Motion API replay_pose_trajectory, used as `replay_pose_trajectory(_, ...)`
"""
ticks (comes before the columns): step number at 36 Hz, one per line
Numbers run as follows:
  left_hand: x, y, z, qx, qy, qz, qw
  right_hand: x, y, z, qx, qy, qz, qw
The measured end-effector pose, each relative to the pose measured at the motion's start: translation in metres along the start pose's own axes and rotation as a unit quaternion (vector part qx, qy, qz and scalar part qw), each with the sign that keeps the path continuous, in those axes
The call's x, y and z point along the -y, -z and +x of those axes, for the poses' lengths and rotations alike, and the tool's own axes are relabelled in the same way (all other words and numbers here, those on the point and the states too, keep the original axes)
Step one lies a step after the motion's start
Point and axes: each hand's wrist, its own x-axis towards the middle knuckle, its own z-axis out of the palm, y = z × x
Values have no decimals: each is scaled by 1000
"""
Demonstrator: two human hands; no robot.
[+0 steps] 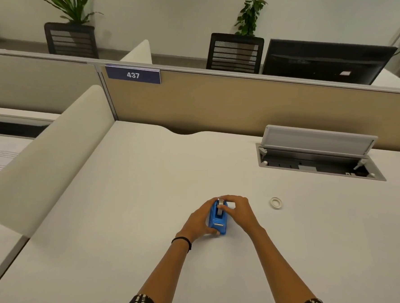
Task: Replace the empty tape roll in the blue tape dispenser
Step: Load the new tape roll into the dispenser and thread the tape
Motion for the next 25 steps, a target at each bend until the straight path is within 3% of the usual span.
replay_pose_trajectory(12, -2, -2, -3, 4, 4, -14, 1000, 5, -2, -2, -58, 26, -40, 997)
replay_pose_trajectory(25, -3, 2, -5, 20, 3, 6, 1000, 3, -10, -15, -65, 140, -241, 958)
